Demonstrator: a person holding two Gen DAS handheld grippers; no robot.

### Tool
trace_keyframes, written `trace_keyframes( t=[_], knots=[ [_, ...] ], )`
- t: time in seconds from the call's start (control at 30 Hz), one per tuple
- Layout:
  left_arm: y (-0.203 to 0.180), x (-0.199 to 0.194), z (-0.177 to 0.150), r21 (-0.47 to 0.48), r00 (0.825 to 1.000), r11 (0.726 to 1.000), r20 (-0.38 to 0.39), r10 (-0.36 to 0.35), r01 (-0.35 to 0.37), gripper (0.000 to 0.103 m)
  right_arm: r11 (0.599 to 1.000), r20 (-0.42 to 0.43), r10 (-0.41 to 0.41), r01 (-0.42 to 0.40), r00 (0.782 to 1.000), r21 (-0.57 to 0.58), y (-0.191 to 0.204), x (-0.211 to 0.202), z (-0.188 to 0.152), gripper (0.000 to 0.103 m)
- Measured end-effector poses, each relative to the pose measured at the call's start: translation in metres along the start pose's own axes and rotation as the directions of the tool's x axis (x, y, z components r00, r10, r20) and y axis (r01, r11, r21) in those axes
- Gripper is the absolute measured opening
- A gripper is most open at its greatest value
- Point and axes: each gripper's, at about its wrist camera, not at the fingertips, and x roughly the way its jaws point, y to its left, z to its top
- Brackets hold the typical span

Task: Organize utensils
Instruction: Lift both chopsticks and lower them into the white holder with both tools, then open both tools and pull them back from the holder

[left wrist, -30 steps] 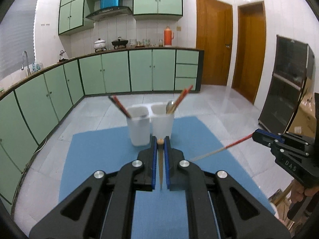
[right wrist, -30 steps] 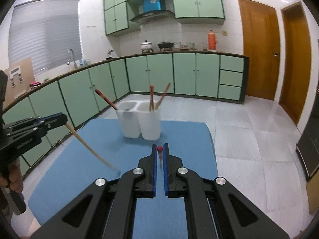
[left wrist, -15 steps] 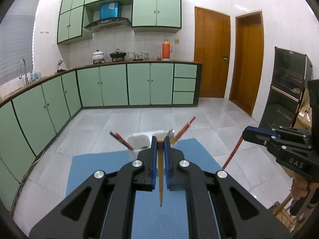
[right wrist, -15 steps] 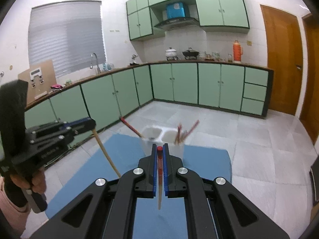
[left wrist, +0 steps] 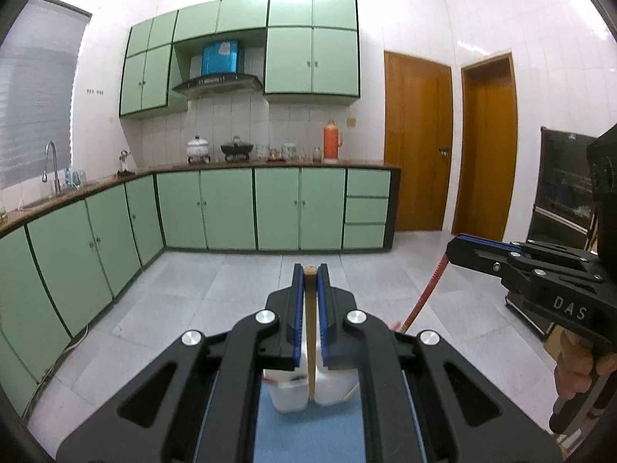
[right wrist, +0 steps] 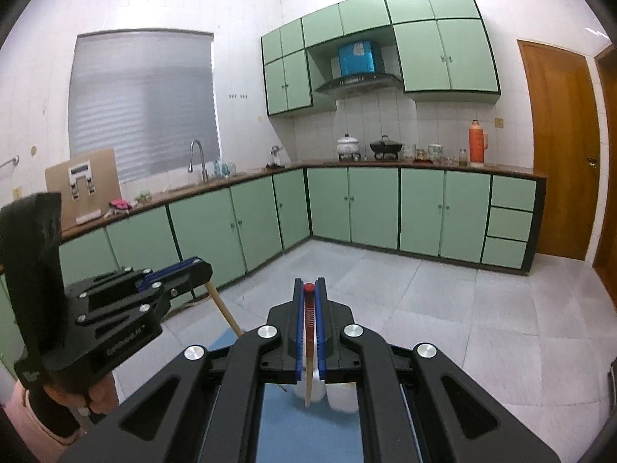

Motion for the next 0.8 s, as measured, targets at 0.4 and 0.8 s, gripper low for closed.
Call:
trace_keyframes(
  t=[0.4,0.8],
  knots=[
    [0.004,0.084,0.006,0.011,0.999,0.999,-0.033,0.041,-0.041,0.006,0.998,-0.06,-0.068,0.068,0.996,-0.006,-0.025,0.072,0.009,0.005],
    [0.021,0.133,-0.04,0.0,0.985,0.999,-0.168,0.044,-0.044,0.01,0.997,-0.179,-0.041,0.053,0.983,0.061,-0.045,0.115,-0.039,0.013]
  ],
)
